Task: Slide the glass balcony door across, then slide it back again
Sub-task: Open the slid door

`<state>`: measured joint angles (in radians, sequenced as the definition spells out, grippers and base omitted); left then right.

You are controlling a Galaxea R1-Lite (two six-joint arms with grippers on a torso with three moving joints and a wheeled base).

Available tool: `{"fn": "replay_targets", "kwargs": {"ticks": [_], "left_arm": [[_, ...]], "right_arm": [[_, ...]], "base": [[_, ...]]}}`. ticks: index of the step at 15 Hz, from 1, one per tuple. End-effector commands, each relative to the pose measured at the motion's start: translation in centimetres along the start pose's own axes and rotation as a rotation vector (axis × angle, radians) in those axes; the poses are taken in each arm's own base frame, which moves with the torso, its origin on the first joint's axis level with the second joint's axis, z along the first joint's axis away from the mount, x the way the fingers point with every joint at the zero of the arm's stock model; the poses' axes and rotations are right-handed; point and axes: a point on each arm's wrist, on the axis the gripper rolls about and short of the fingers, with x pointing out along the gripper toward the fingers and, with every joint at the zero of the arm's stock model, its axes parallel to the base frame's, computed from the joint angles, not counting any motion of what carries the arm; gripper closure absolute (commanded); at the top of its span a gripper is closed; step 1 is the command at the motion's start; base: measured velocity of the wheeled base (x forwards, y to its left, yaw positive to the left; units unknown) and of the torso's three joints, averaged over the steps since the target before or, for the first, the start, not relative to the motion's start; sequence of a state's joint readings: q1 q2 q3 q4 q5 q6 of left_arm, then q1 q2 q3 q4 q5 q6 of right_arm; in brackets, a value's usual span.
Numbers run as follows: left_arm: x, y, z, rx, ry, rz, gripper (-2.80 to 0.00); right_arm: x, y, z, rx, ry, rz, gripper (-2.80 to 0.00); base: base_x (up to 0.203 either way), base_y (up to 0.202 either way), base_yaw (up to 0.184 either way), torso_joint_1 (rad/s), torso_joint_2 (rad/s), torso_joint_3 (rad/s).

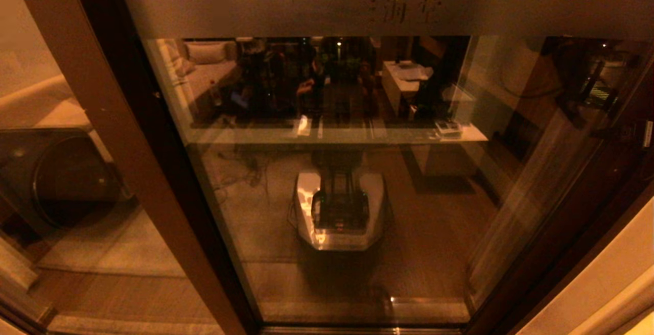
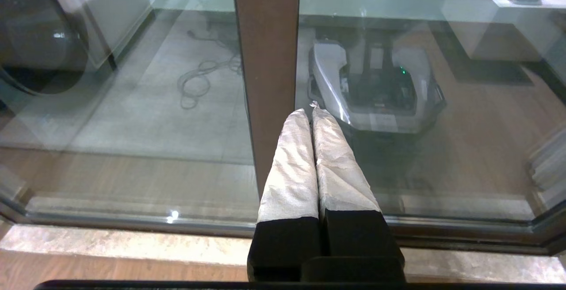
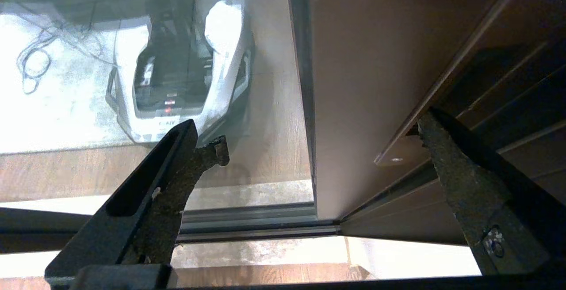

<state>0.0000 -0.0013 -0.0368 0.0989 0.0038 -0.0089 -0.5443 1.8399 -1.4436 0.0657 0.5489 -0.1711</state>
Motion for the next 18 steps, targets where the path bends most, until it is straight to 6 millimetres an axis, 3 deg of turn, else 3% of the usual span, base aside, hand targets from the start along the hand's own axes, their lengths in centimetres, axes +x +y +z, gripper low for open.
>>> {"fn": "replay_targets", "kwargs": {"ticks": [1,12,18], "left_arm": [[0.0,0.0,0.0,0.0,-0.001,0.001,0.0],[0.0,0.0,0.0,-0.001,0.001,0.0,0.0],[0.0,0.0,0.0,0.0,0.001,0.001,0.0]], "right_arm": [[-0.3,0.2,0.1,-0.003,-0.004,0.007,-2.8],[-0.6,0.8,-0.2,-0.011,0.005,0.014,-2.8],[-1.6,-0.6,-0.3,-0.071,0.0,-0.044,-2.8]], "base": [[0.0,0.0,0.0,0.0,0.0,0.0],[0.0,0.0,0.0,0.0,0.0,0.0],[0.0,0.0,0.0,0.0,0.0,0.0]]}}
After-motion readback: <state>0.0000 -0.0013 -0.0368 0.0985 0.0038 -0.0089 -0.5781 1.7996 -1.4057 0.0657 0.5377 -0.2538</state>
